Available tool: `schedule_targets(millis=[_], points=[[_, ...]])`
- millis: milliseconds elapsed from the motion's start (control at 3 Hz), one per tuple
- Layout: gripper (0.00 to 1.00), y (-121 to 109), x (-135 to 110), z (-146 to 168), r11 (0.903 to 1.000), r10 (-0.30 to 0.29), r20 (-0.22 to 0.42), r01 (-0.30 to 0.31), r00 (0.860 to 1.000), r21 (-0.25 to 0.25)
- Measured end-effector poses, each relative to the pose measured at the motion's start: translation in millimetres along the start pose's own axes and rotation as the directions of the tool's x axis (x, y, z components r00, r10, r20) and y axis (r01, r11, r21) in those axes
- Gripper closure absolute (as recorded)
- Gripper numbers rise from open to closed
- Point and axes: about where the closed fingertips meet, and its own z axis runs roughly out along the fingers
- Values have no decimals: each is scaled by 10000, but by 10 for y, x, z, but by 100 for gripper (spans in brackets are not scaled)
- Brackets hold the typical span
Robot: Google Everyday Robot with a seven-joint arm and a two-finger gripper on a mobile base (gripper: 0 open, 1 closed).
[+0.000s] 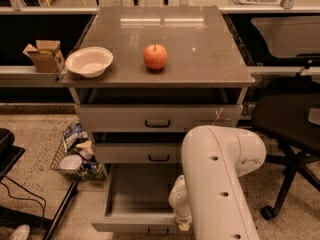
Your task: Open bottom drawer
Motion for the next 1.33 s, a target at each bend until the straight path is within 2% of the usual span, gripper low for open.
schedule_targets(millis=[333,667,1333], points=[[100,44,-2,13,9999,-47,33,47,10000,-164],[75,82,-12,26,9994,-136,96,139,9999,-328],[28,82,-12,27,9994,-136,96,139,9999,-329]])
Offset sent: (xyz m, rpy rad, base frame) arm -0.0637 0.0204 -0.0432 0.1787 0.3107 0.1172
